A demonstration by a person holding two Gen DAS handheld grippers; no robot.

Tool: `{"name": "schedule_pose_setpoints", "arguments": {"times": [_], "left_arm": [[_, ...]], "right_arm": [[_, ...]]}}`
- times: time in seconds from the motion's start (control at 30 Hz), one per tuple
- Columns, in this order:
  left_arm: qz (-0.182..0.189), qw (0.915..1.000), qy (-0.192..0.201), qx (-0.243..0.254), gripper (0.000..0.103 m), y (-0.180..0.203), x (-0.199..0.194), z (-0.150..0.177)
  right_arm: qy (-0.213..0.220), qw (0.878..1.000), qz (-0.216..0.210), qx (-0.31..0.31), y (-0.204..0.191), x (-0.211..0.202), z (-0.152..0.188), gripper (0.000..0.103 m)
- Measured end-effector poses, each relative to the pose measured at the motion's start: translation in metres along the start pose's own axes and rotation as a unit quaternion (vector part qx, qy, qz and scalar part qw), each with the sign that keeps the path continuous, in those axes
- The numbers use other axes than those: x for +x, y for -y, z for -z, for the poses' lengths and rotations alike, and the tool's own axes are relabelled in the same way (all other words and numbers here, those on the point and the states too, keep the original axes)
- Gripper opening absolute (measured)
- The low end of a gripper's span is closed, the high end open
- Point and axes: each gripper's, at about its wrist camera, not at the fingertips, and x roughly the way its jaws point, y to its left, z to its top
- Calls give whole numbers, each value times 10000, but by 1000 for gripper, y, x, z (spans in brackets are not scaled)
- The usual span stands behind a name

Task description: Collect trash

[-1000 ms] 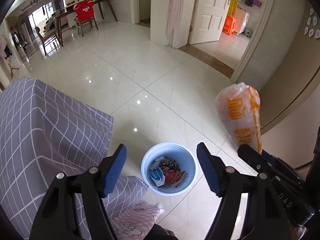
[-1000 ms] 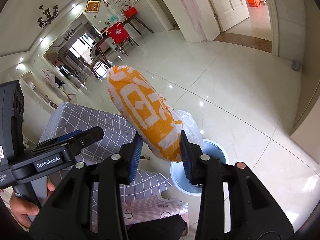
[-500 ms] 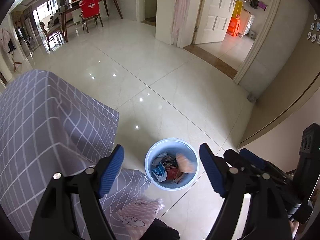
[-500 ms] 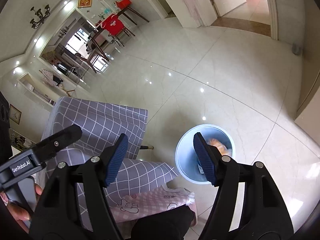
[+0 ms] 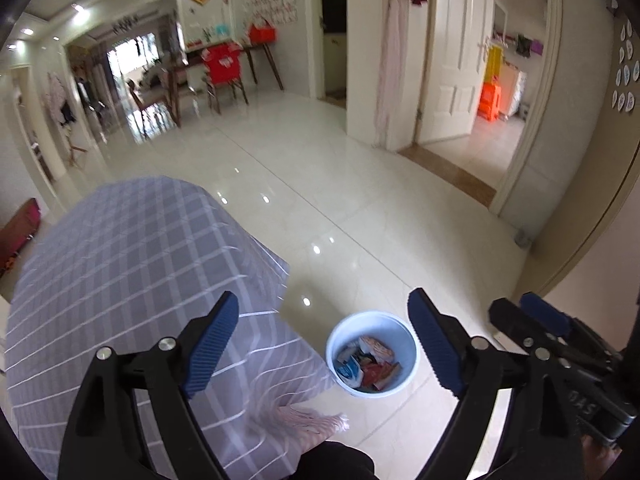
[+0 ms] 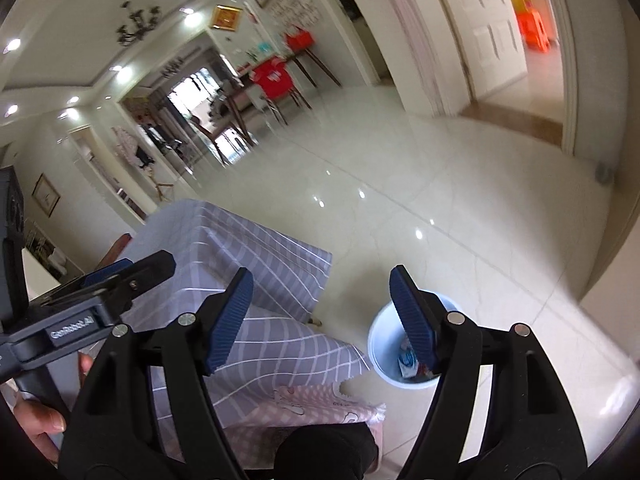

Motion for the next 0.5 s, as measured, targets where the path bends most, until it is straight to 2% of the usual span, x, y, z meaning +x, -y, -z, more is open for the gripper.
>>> {"name": "schedule_pose_setpoints", "arguments": {"times": [0.23, 0.5], "left_arm": [[-301, 9977, 518, -318, 89, -14, -73, 15], [-652, 9879, 1239, -670, 93, -26, -157, 50]], "right_arm": [[530, 9968, -288, -528, -43, -68, 7, 73], [1021, 9865, -552, -1152, -84, -134, 30, 77]]}}
